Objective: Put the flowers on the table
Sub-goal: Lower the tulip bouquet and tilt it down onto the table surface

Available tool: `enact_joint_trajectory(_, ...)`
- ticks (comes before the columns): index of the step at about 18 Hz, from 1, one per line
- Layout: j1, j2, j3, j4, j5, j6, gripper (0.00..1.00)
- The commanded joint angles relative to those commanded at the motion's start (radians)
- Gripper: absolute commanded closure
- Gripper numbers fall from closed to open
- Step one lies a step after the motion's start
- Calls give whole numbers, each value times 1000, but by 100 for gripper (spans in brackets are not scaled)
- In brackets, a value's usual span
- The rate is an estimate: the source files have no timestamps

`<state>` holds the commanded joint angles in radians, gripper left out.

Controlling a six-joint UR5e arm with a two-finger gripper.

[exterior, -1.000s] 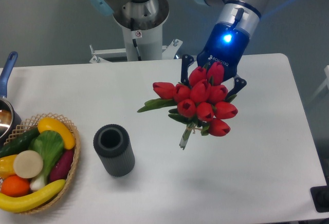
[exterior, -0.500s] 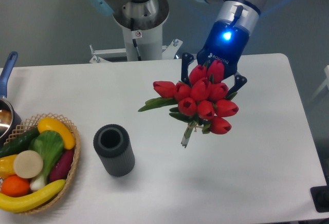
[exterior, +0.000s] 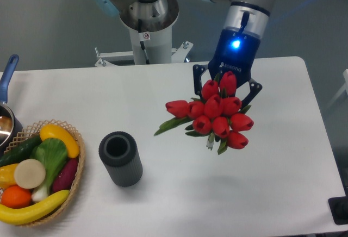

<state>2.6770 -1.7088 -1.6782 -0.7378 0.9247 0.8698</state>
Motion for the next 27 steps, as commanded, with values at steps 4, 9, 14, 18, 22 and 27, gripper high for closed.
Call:
enact_joint_trajectory(4, -72, -26, -2, -2, 178, 24, 55)
enact_joint_trajectory(9, -118, -54, -8, -5, 336, 92, 55)
enact_joint_trajectory(14, -172, -90, -23, -46, 553, 198, 55)
enact_joint_trajectory(18, -210, -156, -21, -60, 706, 238, 55)
enact_joint_trajectory(22, -275, -250, -11, -63, 905, 239, 55)
enact_joint_trajectory(27, -312, -351, 11, -58, 956, 230, 55)
